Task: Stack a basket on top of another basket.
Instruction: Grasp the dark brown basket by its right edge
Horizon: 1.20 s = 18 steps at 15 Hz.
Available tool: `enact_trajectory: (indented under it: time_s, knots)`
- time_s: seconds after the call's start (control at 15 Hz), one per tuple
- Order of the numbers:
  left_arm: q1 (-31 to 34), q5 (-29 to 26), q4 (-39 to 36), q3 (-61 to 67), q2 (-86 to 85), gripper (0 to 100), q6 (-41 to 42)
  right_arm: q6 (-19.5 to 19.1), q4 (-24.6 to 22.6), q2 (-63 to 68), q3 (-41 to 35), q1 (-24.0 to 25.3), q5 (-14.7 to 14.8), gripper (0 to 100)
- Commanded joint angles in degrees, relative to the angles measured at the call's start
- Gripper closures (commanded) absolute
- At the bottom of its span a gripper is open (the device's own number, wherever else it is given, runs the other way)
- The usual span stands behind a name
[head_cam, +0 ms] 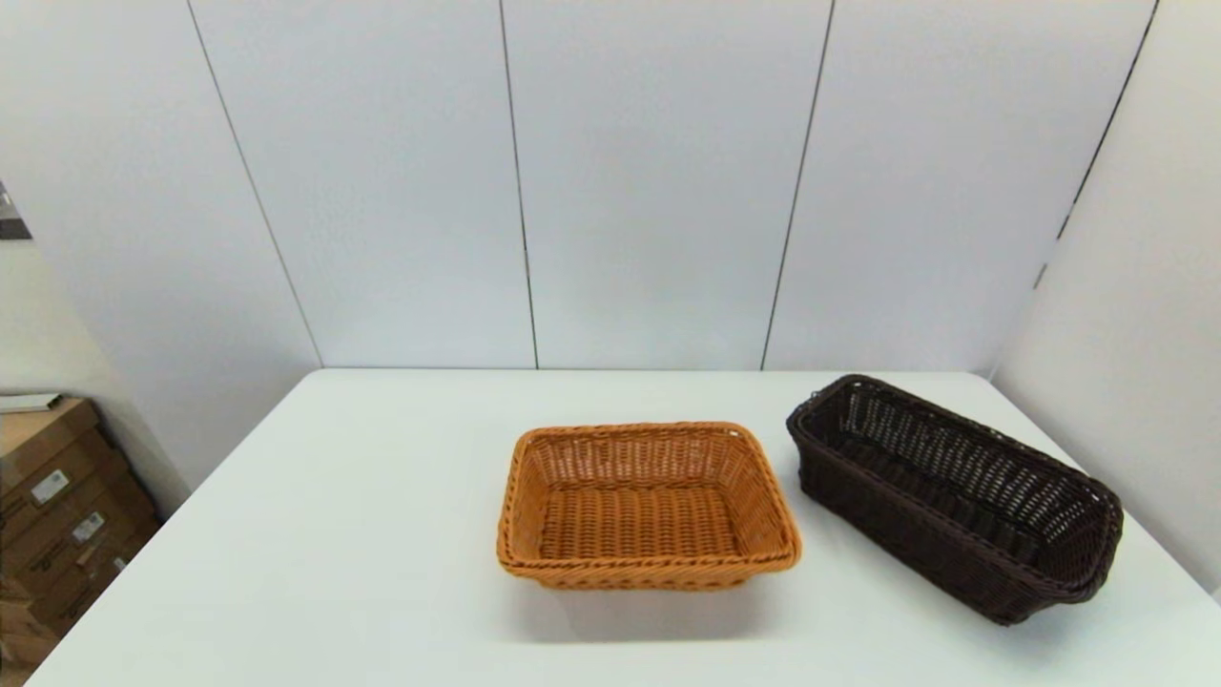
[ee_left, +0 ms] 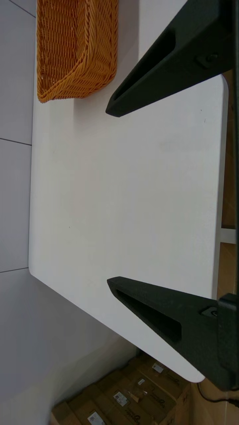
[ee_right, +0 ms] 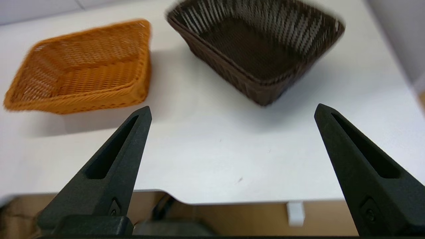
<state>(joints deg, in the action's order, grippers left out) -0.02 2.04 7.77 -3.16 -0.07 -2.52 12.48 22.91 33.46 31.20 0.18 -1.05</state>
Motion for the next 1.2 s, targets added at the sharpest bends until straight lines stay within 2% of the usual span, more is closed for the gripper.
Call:
enact_trajectory:
  time_s: [0.07,0.53,0.73,0.93,1.2]
  knots:
    - [0.02,-0.01,-0.03,-0.01,-0.01,0,0.06,7.12,0.65,28.32,7.92,-2.56,4.04,0]
    - [0.02,-0.01,0.06,-0.01,-0.01,0,-0.03,10.46,0.82,49.95,16.97,-11.96,4.21,0]
    - [0.02,0.07,0.06,-0.01,-0.01,0,-0.03,16.52,0.65,57.42,20.4,-13.54,4.12,0]
    - [0.02,-0.01,0.06,-0.01,-0.01,0,-0.03,20.21,0.47,62.95,21.27,-13.54,4.04,0]
    - [0.02,0.07,0.06,-0.01,-0.01,0,-0.03,20.92,0.21,67.96,21.27,-13.98,3.95,0]
